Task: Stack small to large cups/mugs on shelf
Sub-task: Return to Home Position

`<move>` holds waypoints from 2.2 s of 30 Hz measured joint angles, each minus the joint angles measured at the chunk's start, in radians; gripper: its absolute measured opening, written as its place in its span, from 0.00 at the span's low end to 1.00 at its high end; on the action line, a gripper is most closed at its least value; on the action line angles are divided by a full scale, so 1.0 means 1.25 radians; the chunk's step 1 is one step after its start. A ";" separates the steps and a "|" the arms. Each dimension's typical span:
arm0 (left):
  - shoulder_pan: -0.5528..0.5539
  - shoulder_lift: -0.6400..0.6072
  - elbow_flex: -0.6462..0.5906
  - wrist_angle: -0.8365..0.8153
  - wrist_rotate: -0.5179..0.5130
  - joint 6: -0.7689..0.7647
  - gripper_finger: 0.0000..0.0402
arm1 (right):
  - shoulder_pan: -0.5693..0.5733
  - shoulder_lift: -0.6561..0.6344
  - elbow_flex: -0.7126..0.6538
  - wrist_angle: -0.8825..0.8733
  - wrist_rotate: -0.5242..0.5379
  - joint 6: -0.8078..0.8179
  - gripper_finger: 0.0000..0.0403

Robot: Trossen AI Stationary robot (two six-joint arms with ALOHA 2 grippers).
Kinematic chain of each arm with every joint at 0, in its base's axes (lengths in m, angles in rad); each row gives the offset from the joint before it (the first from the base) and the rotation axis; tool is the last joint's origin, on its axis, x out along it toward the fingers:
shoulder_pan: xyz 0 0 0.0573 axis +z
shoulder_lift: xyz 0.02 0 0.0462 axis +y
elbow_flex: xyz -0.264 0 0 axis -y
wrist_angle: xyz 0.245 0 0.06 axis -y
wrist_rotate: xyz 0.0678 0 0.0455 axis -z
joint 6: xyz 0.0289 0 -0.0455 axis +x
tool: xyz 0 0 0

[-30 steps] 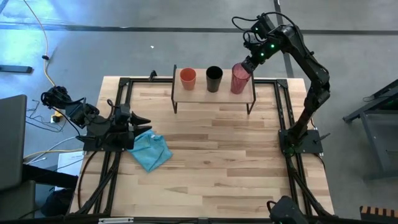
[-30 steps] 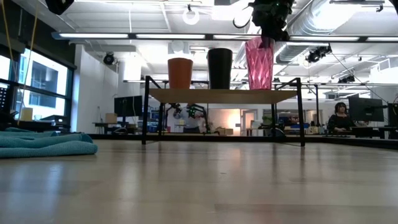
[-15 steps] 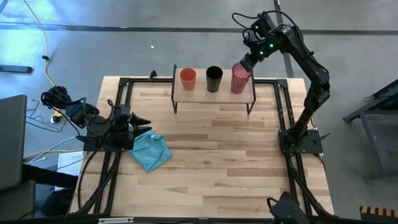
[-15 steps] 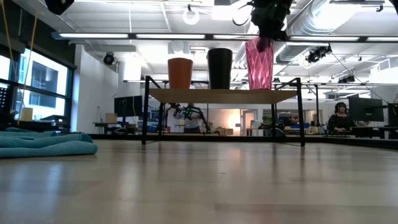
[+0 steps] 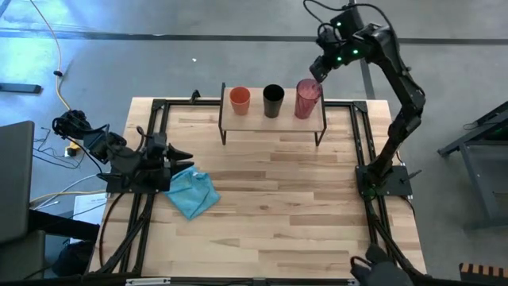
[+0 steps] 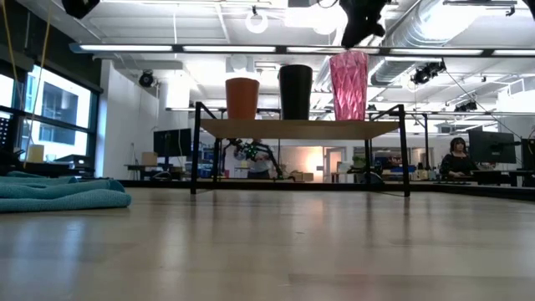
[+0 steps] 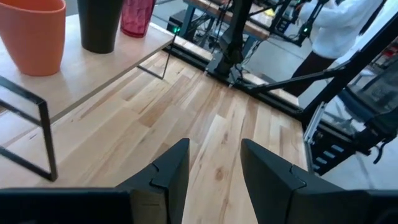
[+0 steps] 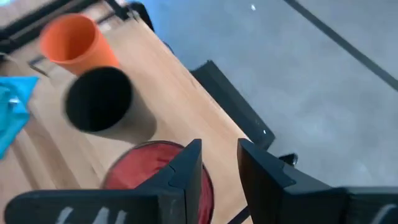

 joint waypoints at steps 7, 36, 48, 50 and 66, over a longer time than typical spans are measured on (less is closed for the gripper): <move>0.000 0.029 0.000 0.109 0.000 0.055 0.33 | 0.013 -0.077 0.020 0.014 -0.246 -0.067 0.23; 0.000 0.095 0.000 0.600 -0.114 0.594 0.33 | 0.031 -0.567 -0.245 0.132 -0.418 -0.249 0.23; 0.001 -0.019 -0.037 0.616 -0.080 0.680 0.33 | 0.028 -0.827 -0.683 0.562 -0.416 -0.094 0.23; 0.001 -0.050 -0.086 0.702 -0.046 0.707 0.33 | 0.028 -0.862 -0.750 0.632 -0.393 -0.064 0.23; 0.303 0.103 -0.294 1.047 0.458 0.392 0.33 | 0.033 -0.923 -0.949 0.908 -0.396 0.127 0.23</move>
